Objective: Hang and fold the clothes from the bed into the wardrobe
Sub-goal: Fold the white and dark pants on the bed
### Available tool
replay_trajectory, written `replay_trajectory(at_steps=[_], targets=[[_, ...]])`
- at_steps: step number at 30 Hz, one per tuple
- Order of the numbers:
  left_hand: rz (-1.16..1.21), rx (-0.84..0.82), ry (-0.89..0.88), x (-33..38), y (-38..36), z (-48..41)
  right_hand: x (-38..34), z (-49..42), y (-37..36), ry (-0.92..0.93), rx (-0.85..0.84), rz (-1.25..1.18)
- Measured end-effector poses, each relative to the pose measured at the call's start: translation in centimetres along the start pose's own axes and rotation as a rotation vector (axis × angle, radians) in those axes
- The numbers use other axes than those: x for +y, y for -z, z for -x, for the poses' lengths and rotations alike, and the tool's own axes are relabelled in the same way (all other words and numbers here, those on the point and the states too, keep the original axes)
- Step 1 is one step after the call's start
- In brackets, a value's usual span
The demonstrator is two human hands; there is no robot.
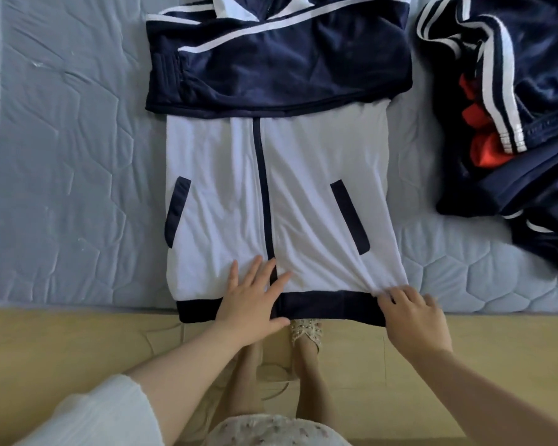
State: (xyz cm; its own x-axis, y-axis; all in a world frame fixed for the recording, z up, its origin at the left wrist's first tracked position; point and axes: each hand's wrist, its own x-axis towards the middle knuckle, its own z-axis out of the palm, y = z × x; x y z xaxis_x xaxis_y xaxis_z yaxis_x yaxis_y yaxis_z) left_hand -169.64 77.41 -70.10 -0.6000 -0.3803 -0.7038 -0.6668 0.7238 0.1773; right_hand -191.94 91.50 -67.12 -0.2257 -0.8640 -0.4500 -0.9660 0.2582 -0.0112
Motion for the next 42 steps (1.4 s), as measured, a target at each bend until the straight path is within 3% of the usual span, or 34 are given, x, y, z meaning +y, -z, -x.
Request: replay_trajectory(at_steps=[3,8,11,18,21,24,27,31,38,42], targets=[[-0.069,-0.034,-0.005,-0.3,-0.7,-0.2,-1.2,-0.6,-0.3,0.023,-0.001,0.055],[-0.261,0.014,0.015,-1.1,-2.7,-0.4,-5.5,-2.1,-1.9,0.283,-0.04,0.138],[-0.256,0.071,0.055,-0.9,-4.1,-1.0,-7.4,-3.0,-2.8,0.203,-0.139,0.238],[-0.343,0.122,-0.061,-2.1,-4.8,-1.3,-6.2,-3.4,-2.7,0.208,0.014,0.225],[-0.207,0.164,-0.077,-1.8,-3.0,-0.8,-6.1,-3.3,-2.2,0.2,0.061,0.102],[-0.063,0.345,-0.108,-2.1,-0.2,0.5,-6.3,-3.4,-0.3,0.158,-0.058,-0.061],[-0.022,0.371,-0.026,-3.5,1.8,2.7,-5.8,-3.1,1.3,0.146,-0.214,-0.066],[-0.078,0.431,0.067,-4.5,4.2,5.7,-6.3,-2.4,4.5,0.141,-0.187,-0.079],[0.039,0.195,0.194,-4.5,5.3,10.5,-8.1,2.3,8.8,0.142,-0.279,-0.12],[0.192,0.035,0.177,-3.2,4.5,15.4,-8.7,7.6,10.5,0.115,-0.45,-0.149]])
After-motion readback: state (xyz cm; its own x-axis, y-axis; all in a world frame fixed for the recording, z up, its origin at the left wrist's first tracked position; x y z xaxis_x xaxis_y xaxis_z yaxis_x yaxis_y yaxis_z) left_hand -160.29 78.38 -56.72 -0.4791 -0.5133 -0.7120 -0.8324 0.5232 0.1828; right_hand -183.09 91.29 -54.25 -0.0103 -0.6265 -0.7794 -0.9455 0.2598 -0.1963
